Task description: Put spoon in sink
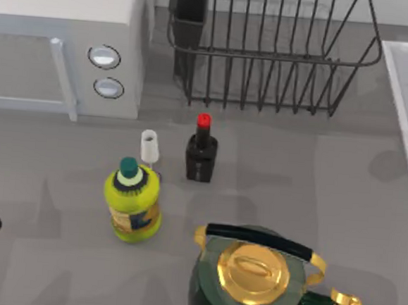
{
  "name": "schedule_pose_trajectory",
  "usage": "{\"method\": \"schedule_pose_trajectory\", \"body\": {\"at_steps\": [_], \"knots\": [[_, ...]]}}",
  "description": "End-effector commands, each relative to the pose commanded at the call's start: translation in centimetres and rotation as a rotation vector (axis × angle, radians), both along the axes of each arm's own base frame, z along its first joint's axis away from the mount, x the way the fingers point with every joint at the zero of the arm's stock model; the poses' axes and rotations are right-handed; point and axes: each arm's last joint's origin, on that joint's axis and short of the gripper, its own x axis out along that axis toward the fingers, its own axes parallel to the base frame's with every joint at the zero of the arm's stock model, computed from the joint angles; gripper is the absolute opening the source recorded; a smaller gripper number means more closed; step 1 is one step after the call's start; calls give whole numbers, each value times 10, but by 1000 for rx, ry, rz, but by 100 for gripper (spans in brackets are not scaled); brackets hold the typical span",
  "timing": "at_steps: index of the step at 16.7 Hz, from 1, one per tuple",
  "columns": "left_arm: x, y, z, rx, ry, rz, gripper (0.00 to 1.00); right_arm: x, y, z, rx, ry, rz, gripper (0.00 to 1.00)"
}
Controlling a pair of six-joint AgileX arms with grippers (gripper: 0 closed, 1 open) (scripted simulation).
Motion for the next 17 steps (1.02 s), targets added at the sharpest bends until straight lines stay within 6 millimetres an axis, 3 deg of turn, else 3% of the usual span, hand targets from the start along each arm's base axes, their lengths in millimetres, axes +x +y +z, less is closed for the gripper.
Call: {"method": "schedule_pose_trajectory", "body": {"at_steps": [4, 10, 16, 17], "knots": [[0, 0, 0, 0, 0, 0, 100, 2, 1, 0, -6, -27, 5, 0], [0, 0, 0, 0, 0, 0, 100, 3, 3, -37, 0, 8, 8, 0], [0, 0, 0, 0, 0, 0, 100, 3, 4, -43, -1, 3, 7, 0], [0, 0, 0, 0, 0, 0, 100, 3, 4, -43, -1, 3, 7, 8]]}}
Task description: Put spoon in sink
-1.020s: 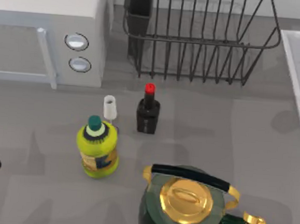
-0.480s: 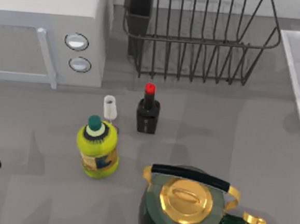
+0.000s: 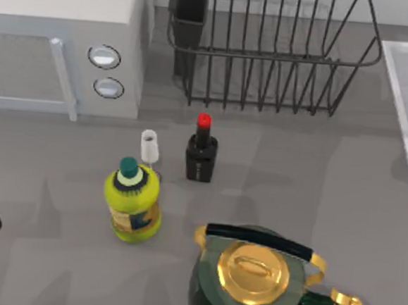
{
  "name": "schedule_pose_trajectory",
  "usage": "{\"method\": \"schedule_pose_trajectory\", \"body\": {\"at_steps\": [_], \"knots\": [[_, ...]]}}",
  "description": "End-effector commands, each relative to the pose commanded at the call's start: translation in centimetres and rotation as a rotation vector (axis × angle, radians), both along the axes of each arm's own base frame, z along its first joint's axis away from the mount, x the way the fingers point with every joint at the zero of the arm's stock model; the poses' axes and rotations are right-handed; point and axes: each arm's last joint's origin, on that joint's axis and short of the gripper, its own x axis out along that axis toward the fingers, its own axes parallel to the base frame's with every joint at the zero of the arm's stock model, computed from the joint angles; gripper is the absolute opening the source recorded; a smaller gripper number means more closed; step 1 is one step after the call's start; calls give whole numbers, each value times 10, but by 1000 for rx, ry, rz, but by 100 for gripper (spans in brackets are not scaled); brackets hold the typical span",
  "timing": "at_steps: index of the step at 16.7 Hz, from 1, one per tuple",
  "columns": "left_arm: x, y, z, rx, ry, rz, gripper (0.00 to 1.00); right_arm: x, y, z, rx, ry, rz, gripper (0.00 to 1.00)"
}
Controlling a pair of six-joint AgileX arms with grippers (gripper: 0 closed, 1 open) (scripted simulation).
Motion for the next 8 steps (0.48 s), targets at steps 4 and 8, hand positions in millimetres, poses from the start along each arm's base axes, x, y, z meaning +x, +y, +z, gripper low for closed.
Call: {"method": "schedule_pose_trajectory", "body": {"at_steps": [4, 8], "knots": [[0, 0, 0, 0, 0, 0, 100, 0, 0, 0, 0, 0, 0, 38], [0, 0, 0, 0, 0, 0, 100, 0, 0, 0, 0, 0, 0, 68]]}}
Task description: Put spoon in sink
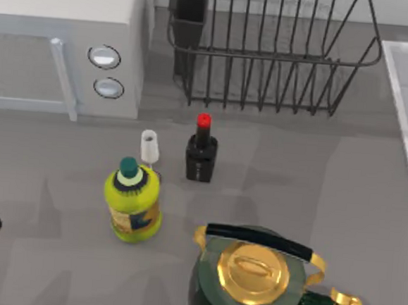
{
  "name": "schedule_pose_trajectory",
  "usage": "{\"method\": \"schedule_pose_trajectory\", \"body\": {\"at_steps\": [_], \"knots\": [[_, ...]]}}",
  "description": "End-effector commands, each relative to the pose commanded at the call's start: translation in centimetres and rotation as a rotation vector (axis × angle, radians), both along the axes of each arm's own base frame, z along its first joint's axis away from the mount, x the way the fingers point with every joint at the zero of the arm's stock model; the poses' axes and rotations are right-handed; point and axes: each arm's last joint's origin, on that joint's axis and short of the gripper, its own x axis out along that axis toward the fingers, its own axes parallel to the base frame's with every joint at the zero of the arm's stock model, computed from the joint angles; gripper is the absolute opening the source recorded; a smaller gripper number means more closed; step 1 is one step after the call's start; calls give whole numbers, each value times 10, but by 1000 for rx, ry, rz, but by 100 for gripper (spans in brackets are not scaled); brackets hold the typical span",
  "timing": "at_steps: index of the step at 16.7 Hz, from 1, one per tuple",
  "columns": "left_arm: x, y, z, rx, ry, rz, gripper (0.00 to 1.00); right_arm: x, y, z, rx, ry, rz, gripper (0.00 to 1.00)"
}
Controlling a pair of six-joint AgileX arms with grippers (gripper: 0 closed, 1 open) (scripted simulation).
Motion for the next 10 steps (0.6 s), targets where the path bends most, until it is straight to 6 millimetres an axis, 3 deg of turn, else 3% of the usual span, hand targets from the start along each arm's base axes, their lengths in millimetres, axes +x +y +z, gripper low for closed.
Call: {"method": "schedule_pose_trajectory", "body": {"at_steps": [4, 10], "knots": [[0, 0, 0, 0, 0, 0, 100, 0, 0, 0, 0, 0, 0, 98], [0, 0, 0, 0, 0, 0, 100, 0, 0, 0, 0, 0, 0, 100]]}}
